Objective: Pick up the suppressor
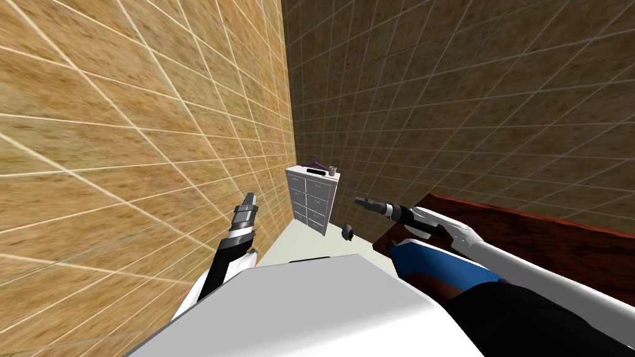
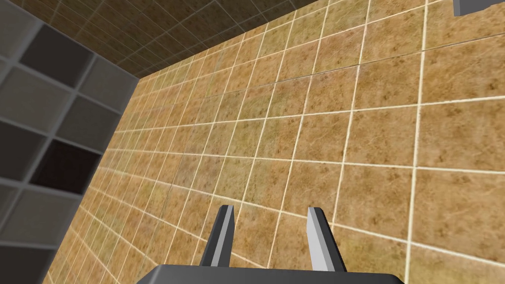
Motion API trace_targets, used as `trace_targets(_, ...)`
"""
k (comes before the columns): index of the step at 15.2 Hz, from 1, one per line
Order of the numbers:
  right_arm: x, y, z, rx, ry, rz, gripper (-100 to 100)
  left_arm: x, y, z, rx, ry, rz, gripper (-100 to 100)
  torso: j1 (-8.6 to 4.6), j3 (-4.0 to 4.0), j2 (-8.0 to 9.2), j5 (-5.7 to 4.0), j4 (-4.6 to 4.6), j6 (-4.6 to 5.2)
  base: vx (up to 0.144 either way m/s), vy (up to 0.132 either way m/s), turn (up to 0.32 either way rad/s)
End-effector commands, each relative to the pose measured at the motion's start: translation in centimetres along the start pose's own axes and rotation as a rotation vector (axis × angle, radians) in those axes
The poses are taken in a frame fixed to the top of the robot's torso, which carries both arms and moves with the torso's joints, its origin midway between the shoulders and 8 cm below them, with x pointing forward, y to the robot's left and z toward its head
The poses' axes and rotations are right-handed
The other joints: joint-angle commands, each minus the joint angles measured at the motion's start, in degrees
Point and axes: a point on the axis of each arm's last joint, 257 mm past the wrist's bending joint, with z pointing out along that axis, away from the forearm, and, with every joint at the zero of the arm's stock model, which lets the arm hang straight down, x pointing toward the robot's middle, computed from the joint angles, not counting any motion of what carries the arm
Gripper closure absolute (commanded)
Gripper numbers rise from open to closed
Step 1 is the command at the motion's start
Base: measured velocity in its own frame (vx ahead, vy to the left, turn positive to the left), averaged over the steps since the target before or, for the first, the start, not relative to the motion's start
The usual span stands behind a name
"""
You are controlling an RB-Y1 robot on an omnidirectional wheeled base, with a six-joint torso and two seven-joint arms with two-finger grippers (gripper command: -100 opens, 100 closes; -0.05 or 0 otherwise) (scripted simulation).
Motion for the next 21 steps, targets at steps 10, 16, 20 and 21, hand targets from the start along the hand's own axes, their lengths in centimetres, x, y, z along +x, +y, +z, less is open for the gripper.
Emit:
trace_targets(10,-1.7,-1.6,-1.4,0.046,0.213,-0.079,-100,0.0,0.0,0.0,0.0,0.0,0.0,0,0.13,-0.06,-0.12,0.03,-0.02,0.02,-0.027,-0.017,0.06)
trace_targets(16,-3.3,-2.8,-2.6,0.09,0.331,-0.11,-100,0.0,0.0,0.0,0.0,0.0,0.0,0,0.09,-0.09,-0.17,0.02,-0.04,-0.02,-0.008,-0.009,0.105)
trace_targets(20,-4.3,-3.2,-2.9,0.115,0.405,-0.135,-100,0.0,0.0,0.0,0.0,0.0,0.0,0,0.11,-0.12,-0.22,0.02,-0.04,0.0,0.012,-0.004,0.078)
trace_targets(21,-4.4,-3.2,-2.8,0.116,0.423,-0.146,-100,0.0,0.0,0.0,0.0,0.0,0.0,0,0.13,-0.15,-0.27,0.03,-0.06,-0.01,0.026,0.007,0.068)
